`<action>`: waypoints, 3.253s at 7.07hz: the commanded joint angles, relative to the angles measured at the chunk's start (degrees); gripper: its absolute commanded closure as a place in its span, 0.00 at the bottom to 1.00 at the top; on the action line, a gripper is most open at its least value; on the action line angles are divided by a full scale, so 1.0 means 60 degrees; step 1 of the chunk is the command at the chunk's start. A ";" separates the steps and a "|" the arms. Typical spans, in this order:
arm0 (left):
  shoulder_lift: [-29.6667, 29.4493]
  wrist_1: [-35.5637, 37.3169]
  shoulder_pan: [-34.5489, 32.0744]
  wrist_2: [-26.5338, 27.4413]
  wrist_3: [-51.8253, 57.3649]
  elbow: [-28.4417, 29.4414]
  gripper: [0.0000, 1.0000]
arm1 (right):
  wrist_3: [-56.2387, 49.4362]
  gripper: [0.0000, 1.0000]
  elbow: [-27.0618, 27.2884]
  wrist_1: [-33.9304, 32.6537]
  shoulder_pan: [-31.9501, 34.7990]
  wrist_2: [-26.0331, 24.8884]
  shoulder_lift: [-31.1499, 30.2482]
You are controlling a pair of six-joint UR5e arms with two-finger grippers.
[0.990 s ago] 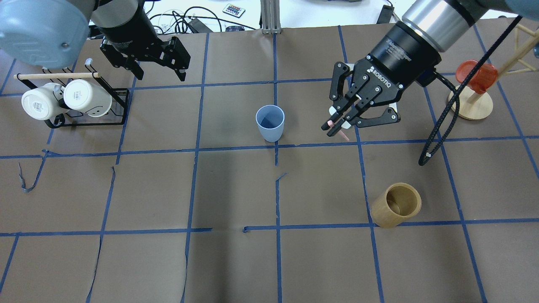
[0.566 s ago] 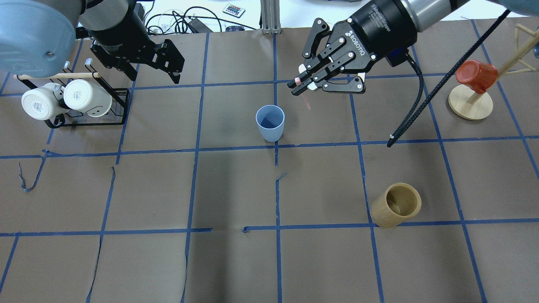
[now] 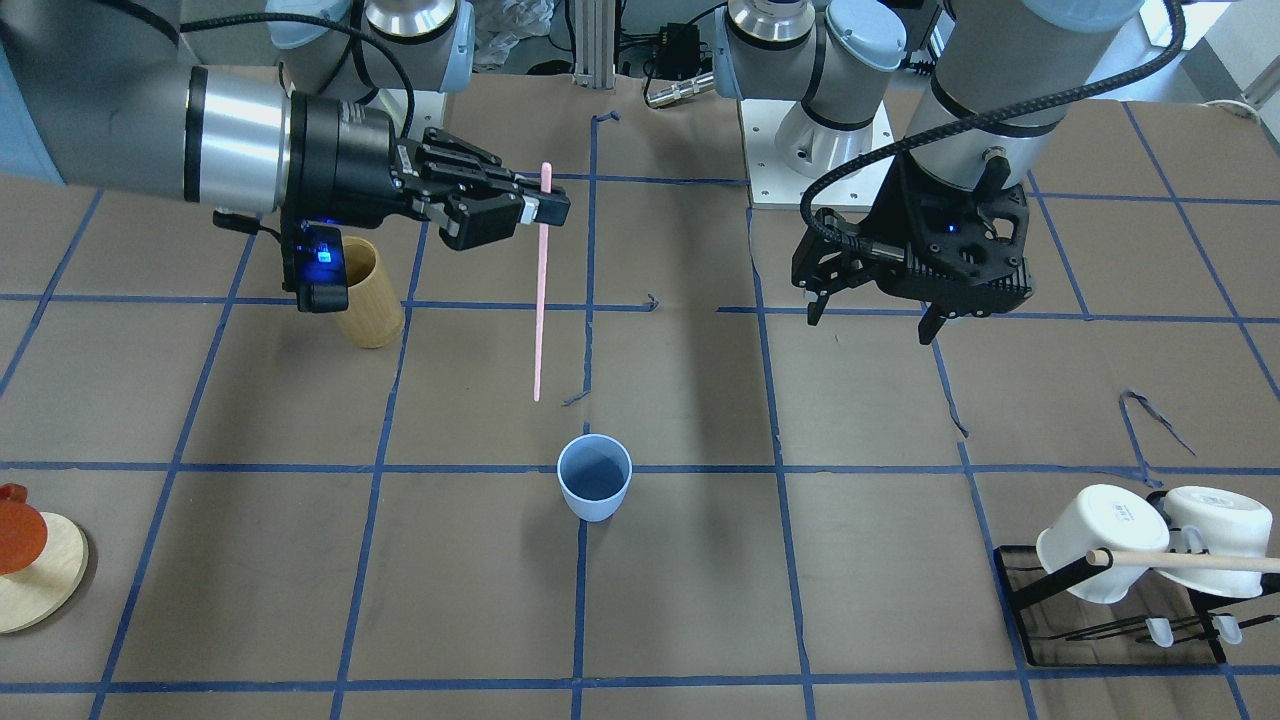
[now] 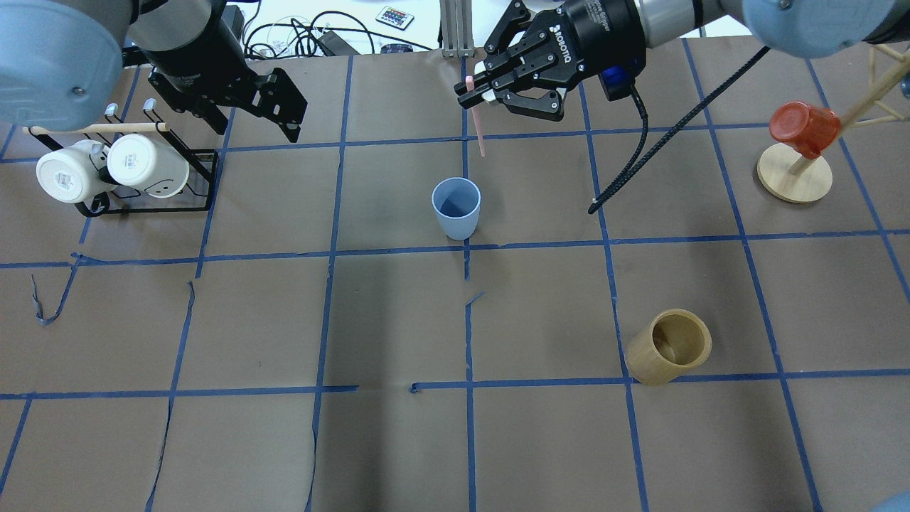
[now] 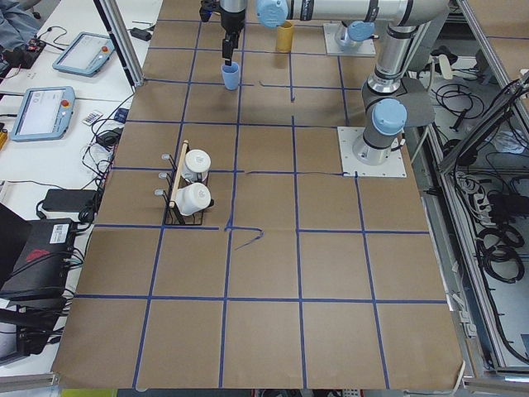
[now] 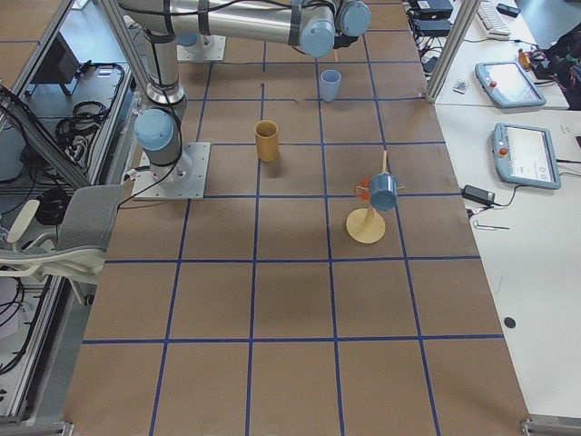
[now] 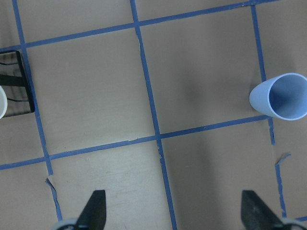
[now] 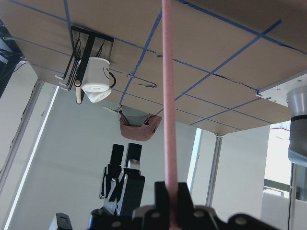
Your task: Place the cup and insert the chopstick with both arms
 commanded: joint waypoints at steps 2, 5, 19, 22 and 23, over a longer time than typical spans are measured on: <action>0.0015 0.0000 0.0001 -0.0028 -0.0010 -0.0029 0.00 | 0.0179 1.00 0.0061 -0.0588 0.0346 0.0414 0.0917; -0.0014 0.0000 -0.0014 0.0015 -0.0172 0.0088 0.00 | 0.0209 1.00 0.0527 -0.0559 0.0377 0.0476 0.0963; -0.0263 -0.0967 -0.0101 0.0015 -0.2017 0.0601 0.00 | 0.0278 0.00 0.0311 -0.2669 0.0128 -0.6060 -0.0531; -0.0263 -0.0908 -0.0116 0.0030 -0.2032 0.0601 0.00 | -0.4979 0.00 0.0120 -0.0605 -0.0003 -1.1124 -0.1378; -0.0306 -0.0879 -0.0116 0.0001 -0.2032 0.0644 0.00 | -0.4991 0.00 0.0134 -0.0545 -0.0033 -1.1344 -0.1584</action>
